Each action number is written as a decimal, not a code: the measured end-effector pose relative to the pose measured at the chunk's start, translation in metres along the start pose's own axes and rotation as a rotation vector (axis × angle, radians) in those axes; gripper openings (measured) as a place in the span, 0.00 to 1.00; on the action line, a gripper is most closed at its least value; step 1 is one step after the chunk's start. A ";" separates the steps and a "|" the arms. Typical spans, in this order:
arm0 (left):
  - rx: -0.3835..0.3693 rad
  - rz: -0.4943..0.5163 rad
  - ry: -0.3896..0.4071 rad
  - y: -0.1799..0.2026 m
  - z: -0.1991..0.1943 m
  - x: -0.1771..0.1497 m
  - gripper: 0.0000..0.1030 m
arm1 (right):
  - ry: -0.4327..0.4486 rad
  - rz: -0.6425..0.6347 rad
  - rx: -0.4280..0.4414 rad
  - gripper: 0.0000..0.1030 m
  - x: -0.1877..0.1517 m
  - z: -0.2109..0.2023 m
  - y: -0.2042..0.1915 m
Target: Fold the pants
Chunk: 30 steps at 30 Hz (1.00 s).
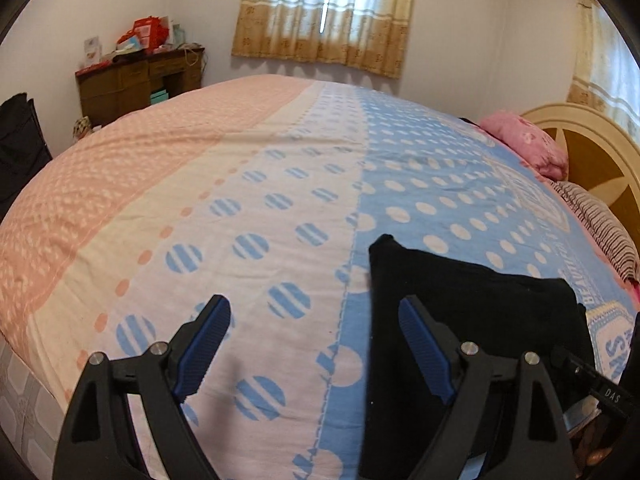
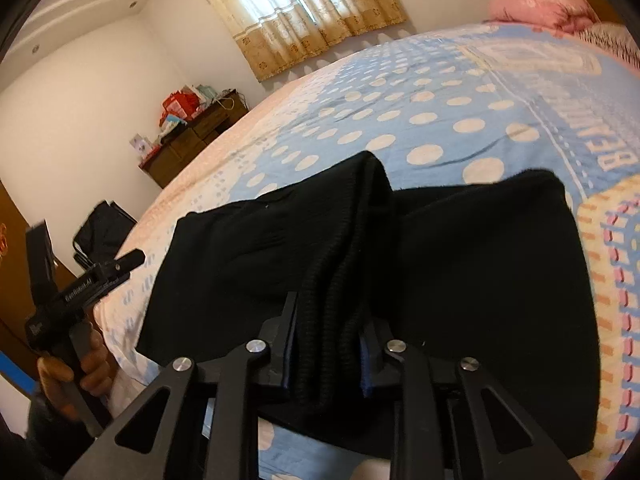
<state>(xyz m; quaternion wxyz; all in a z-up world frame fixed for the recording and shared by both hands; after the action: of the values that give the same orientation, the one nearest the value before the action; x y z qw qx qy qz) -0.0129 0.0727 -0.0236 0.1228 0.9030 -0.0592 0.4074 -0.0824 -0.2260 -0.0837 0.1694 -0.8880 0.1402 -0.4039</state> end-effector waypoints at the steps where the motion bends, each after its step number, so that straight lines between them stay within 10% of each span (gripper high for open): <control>1: 0.004 -0.004 -0.002 -0.001 0.001 0.000 0.86 | 0.003 -0.006 0.000 0.20 0.001 -0.002 -0.002; 11: 0.034 0.021 0.044 0.002 -0.003 0.012 0.86 | 0.130 -0.153 -0.073 0.19 0.033 -0.079 -0.021; 19: 0.005 0.077 0.048 0.026 0.003 0.014 0.86 | 0.028 -0.057 -0.223 0.19 0.008 -0.072 0.046; 30: 0.015 0.266 -0.010 0.089 0.030 -0.014 0.86 | 0.035 0.078 -0.139 0.32 0.004 -0.078 0.070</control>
<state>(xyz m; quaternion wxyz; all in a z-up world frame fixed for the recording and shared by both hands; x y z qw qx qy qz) -0.0188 -0.0208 -0.0381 0.0606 0.8902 -0.1758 0.4159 -0.1476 -0.3055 -0.0625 0.1203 -0.8842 0.2055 -0.4018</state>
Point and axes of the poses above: each gripper's, at about its wrist camera, not at the fingertips, and z roughly the way its jaws point, y to its right, x to its top, the point moved 1 cm from there along z, roughly the way its jaws point, and after that the axes turned 1 degree about y, right-handed, at the moved point
